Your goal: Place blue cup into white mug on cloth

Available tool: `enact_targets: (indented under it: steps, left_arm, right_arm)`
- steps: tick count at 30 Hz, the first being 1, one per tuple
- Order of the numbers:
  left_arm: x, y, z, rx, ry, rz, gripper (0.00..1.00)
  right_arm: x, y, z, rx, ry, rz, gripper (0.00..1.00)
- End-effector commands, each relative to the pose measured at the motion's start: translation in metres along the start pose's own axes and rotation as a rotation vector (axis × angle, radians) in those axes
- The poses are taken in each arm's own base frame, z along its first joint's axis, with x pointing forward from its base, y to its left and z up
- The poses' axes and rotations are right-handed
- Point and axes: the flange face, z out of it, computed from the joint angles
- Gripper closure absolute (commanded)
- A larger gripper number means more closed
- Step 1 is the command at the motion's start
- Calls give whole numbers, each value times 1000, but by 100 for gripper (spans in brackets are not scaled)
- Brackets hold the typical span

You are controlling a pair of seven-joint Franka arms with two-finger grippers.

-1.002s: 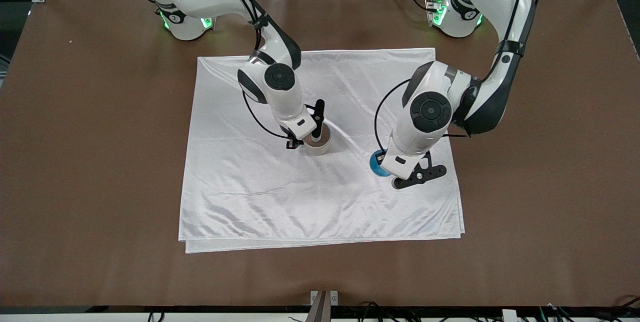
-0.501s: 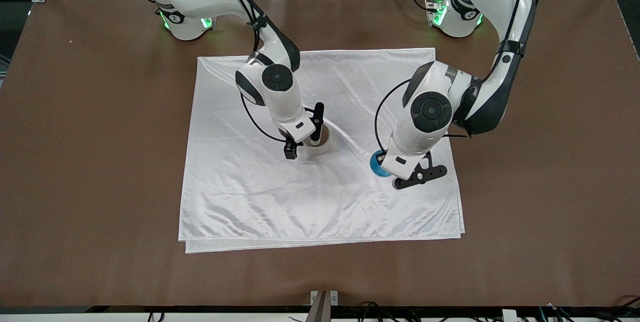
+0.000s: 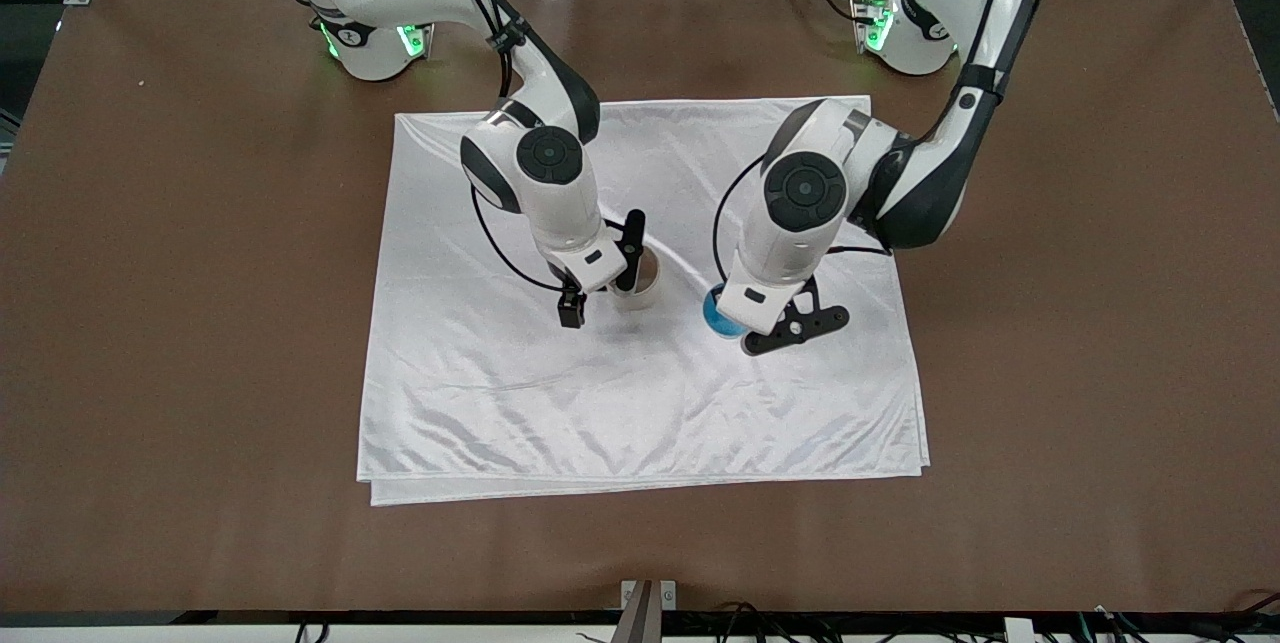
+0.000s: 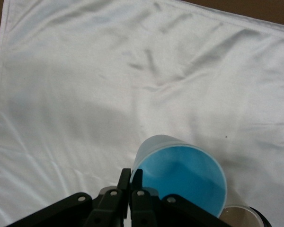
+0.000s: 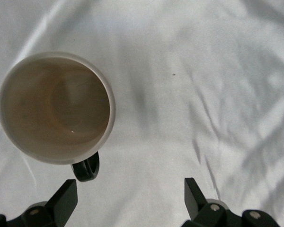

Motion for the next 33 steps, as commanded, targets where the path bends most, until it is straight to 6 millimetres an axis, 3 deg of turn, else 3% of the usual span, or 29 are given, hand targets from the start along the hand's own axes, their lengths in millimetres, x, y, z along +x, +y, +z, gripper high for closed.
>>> enact_targets:
  steps: [1, 9, 15, 21, 29, 33]
  left_arm:
    - [-15, 13, 2, 17, 6, -13, 100]
    - [-38, 32, 2, 11, 10, -29, 100]
    - [-57, 49, 8, 3, 15, -34, 100]
    - [-74, 63, 7, -6, 21, -22, 100]
    - [-101, 85, 7, -40, 34, -9, 100]
    - [-109, 90, 20, -25, 22, -1, 100]
  right_arm:
    - [-28, 25, -38, -8, -21, -12, 0]
    - [-67, 46, -100, -1, -58, 59, 0]
    - [-110, 70, -146, -4, -60, 142, 0]
    - [-147, 80, -187, 10, -61, 224, 0]
    - [-224, 102, -232, 14, -81, 366, 0]
    - [-266, 115, -251, 18, -90, 440, 0]
